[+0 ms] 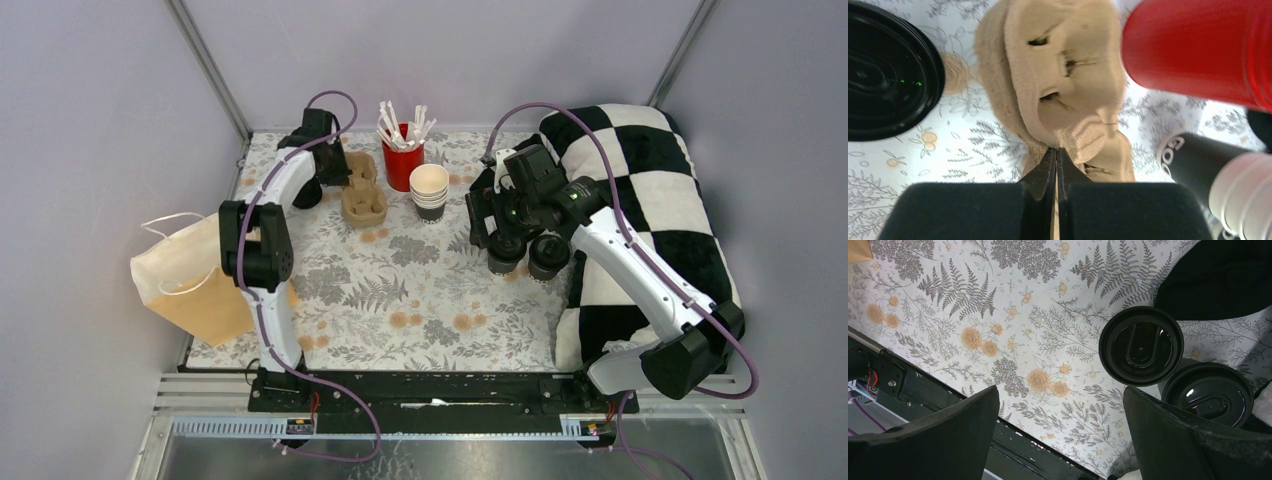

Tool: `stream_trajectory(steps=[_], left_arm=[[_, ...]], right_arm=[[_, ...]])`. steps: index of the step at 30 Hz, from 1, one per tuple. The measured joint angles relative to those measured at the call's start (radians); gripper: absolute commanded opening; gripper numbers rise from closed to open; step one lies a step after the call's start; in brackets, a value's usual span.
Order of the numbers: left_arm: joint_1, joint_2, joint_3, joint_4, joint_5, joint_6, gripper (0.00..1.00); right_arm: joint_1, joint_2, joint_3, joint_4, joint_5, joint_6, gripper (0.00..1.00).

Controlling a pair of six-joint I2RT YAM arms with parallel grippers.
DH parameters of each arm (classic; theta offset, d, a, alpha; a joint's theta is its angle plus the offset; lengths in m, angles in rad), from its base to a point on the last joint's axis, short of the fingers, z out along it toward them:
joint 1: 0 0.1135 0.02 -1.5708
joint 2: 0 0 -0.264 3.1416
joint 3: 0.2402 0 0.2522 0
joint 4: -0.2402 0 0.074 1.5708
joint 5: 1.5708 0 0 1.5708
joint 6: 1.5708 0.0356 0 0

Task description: Pack the takeout coffee

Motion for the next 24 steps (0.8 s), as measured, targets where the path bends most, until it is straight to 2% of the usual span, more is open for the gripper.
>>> stream_trajectory(steps=[9, 19, 24], left_arm=[[0.000, -0.185, -0.265, 0.207, 0.089, -0.018, 0.00], [0.007, -0.180, -0.266, 0.290, 0.237, -0.027, 0.00], [0.042, -0.117, -0.265, 0.290, 0.273, -0.026, 0.29]], right_arm=[[0.000, 0.000, -0.011, 0.011, -0.001, 0.001, 1.00], [-0.001, 0.000, -0.018, 0.011, -0.002, 0.001, 1.00], [-0.002, 0.000, -0.018, 0.011, -0.001, 0.001, 1.00]])
